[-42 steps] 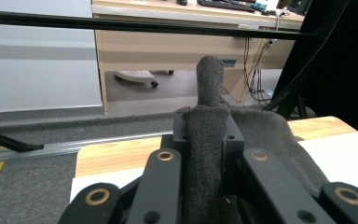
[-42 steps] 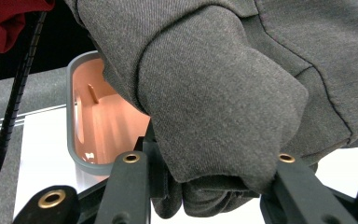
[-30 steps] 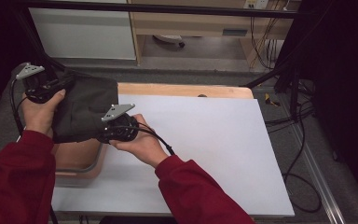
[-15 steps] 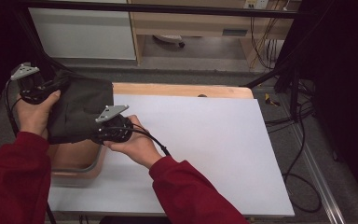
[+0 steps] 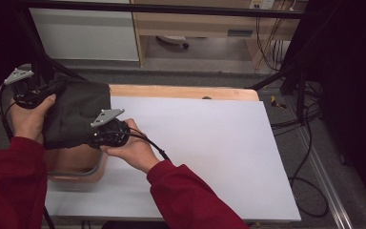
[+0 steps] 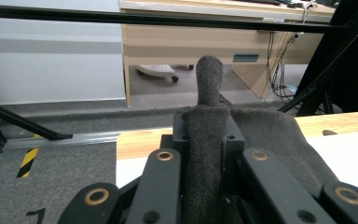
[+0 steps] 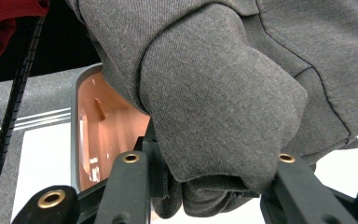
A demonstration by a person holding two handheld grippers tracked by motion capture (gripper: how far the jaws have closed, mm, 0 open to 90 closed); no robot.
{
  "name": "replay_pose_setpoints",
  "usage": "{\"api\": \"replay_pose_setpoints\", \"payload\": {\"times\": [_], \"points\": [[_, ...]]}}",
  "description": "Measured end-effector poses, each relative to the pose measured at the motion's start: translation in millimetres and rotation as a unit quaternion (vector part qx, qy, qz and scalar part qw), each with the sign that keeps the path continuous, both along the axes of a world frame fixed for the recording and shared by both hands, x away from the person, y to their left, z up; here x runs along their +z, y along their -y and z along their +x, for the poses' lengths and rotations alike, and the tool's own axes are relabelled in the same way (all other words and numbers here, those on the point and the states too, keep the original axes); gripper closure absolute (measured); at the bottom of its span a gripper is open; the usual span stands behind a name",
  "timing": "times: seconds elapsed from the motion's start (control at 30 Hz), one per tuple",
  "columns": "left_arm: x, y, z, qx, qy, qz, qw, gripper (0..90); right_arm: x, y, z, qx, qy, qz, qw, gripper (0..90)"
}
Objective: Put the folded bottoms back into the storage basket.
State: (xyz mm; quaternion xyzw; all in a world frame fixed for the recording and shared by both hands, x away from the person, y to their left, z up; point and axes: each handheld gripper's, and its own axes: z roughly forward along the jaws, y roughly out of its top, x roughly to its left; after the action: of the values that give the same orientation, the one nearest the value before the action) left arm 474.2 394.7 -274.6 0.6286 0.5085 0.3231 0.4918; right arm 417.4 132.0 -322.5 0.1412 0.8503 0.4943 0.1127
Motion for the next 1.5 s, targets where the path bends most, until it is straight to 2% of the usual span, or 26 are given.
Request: {"api": "replay_pose_setpoints", "payload": {"times": [0.13, 0.27, 0.83, 1.5], "points": [[-1.9, -3.7, -0.9, 0.003, -0.003, 0.002, 1.0, 81.6, -1.4, -4.0, -0.2, 0.005, 0.0, -0.001, 1.0, 64.0], [-2.1, -5.1, -1.2, 0.004, -0.005, 0.013, 0.9999, 81.6, -2.4, -7.0, -0.3, 0.008, -0.003, 0.001, 1.0, 63.9], [-9.3, -14.9, -3.2, 0.009, -0.015, 0.017, 0.9997, 81.5, -9.0, -18.9, -2.2, 0.009, -0.011, -0.002, 0.9999, 63.7], [-29.5, -23.7, -5.8, 0.015, -0.029, 0.006, 0.9995, 81.4, -19.8, -27.2, -5.0, 0.013, -0.018, -0.02, 0.9996, 63.5]]}}
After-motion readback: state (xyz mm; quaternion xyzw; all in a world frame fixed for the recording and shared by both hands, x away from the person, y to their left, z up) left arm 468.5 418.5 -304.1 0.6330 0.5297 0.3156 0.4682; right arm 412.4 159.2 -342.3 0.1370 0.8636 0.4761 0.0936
